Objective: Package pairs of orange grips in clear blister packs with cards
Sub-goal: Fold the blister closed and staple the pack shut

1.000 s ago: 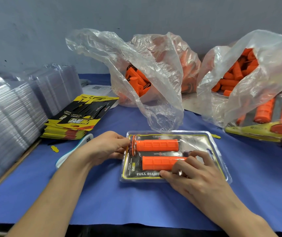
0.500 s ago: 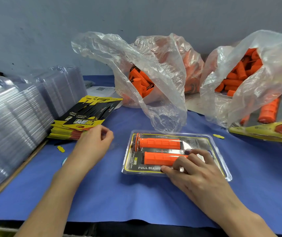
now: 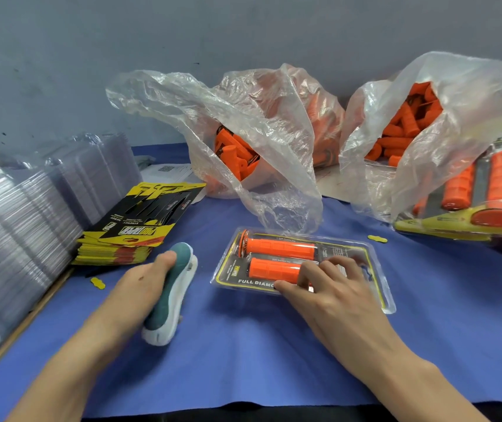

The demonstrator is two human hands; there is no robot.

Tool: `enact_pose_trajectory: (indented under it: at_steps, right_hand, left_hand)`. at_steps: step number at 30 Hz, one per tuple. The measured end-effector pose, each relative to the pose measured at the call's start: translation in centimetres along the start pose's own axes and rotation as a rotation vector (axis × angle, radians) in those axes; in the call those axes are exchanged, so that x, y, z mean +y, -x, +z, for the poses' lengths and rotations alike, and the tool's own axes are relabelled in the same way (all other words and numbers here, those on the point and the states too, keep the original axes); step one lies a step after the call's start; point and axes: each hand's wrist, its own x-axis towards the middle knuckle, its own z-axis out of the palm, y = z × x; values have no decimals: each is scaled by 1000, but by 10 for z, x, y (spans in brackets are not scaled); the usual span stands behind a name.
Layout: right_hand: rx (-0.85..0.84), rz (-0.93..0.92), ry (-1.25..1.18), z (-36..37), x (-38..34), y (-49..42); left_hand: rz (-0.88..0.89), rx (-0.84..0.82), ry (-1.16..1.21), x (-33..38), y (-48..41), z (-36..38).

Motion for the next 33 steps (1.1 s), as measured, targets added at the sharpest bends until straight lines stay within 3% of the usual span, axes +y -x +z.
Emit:
enact_pose_trajectory:
  at_steps: [2, 7, 15, 25, 33]
  right_hand:
    - [-13, 38, 10, 2, -4, -2]
    - [-94, 66, 30, 5, -8, -6]
    - [-139, 78, 3, 7, -12, -7]
    - [-168, 92, 11, 6, -13, -11]
    - [-135, 110, 28, 6, -15, -10]
  left_hand:
    - [-182, -145, 332, 15, 5, 7]
    - [-266, -496, 335, 18, 17, 22]
    - [-240, -447, 232, 0, 5, 49]
    - [-164, -597, 282, -3, 8, 48]
    - [-130, -509, 342, 0, 18, 61]
